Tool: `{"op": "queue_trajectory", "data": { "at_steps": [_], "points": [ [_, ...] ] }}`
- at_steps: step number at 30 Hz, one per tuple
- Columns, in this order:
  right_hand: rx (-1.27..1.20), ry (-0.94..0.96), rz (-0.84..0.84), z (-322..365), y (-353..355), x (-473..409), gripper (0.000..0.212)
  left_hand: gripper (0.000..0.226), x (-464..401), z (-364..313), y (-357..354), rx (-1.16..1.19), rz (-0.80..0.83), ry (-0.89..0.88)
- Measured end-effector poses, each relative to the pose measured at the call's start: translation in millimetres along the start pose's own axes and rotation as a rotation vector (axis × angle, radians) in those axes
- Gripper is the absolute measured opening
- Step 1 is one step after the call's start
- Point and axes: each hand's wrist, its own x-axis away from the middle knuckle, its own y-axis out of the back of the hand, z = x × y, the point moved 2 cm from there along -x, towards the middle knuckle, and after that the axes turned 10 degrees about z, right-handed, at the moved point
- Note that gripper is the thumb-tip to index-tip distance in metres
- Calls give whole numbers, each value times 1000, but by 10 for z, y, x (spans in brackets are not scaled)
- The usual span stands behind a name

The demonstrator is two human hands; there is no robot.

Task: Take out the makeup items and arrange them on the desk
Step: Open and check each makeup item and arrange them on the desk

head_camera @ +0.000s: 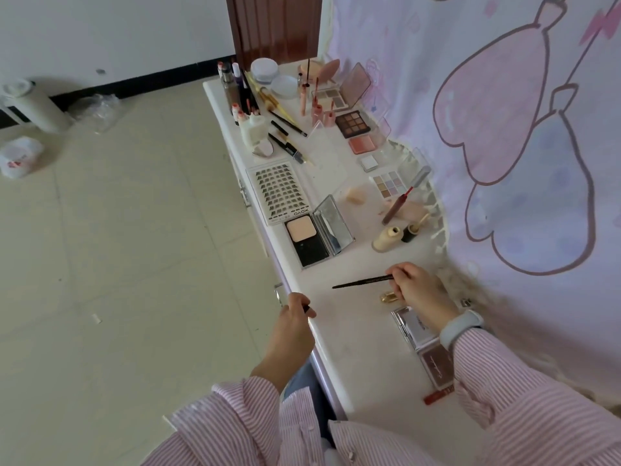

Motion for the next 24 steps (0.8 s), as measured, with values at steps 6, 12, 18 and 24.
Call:
{"op": "queue_trajectory", "data": {
  "at_steps": [6,12,18,24],
  "points": [
    [-101,-131,75,37,-322,-311,10,13,-124,-54,-55,-33,-130,-64],
    [-154,-41,53,90,-302,-277,15,19,-267,-307,-119,-334,-307,-284],
    [566,292,-61,-75,112,5,20,19,-427,-354,-126,-450,-354,-311],
    [1169,265,135,-316,196,-54,32,29,-480,-329,-104,-478,-385,-306]
  ]
}}
